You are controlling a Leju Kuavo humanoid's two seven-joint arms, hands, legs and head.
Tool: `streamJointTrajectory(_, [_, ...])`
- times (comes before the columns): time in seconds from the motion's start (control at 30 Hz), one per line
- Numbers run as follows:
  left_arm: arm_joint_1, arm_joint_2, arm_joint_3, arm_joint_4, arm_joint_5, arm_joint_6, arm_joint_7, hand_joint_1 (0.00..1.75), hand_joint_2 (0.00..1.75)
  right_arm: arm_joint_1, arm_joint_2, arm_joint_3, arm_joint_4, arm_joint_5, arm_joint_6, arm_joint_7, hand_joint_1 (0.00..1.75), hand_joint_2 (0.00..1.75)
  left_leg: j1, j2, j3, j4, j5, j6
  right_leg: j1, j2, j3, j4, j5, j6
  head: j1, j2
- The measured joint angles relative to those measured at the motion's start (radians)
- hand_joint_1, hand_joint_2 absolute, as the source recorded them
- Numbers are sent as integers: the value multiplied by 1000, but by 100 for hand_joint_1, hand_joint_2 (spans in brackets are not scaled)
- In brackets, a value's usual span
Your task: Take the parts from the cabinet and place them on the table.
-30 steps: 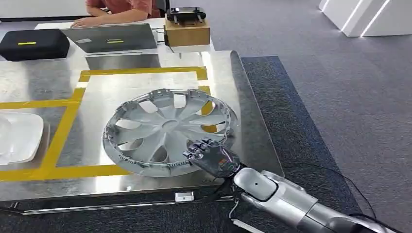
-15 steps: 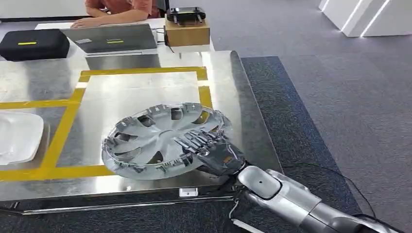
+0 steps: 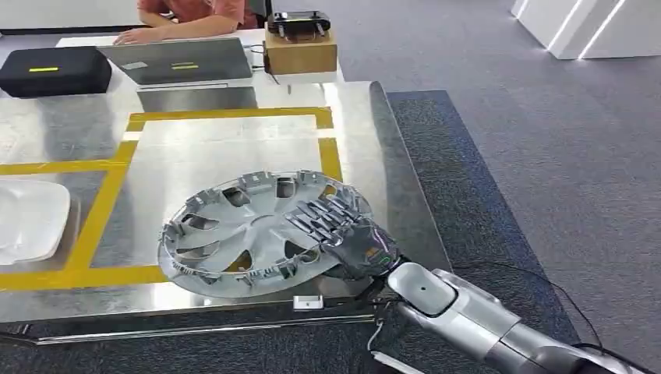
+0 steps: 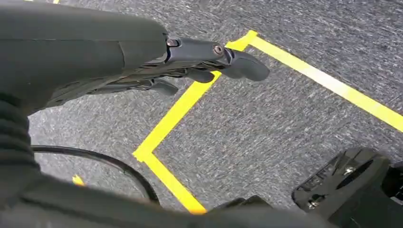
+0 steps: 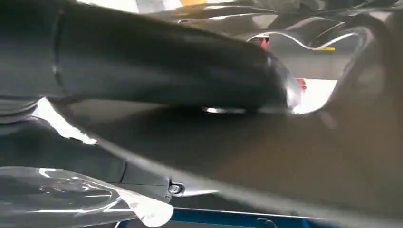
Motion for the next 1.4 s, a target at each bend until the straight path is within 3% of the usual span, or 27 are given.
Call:
streamJointTrajectory(0.2, [2,0,12,0,0,-1,0,0,0,-8,-7,-21,26,-9,0,9,0,0,0,0,0,0,0,0,0,0,0,0,0,0,0,0])
streamJointTrajectory(0.33, [6,0,23,0,0,0,0,0,0,-23,-11,-45,75,6,0,48,0,0,0,0,0,1,0,0,0,0,0,0,1,0,0,0])
streamJointTrajectory(0.5, [16,0,47,0,3,15,-6,0,0,-58,-22,-54,132,12,47,249,0,0,0,0,0,1,0,0,0,0,0,0,1,1,0,0])
streamJointTrajectory(0.67, [24,-1,65,0,3,18,-9,0,0,-77,-40,-46,154,14,92,342,0,0,0,0,-1,1,0,0,0,0,0,0,1,1,0,0])
streamJointTrajectory(1.0, [34,-2,95,1,0,19,-13,0,0,-105,-106,-49,186,14,151,385,0,0,0,0,-1,2,0,0,0,0,0,0,1,1,0,0])
streamJointTrajectory(1.4, [36,-4,108,1,-3,19,-13,0,0,-107,-130,-50,190,15,171,416,0,0,0,0,-1,2,0,0,0,0,0,0,2,1,0,0])
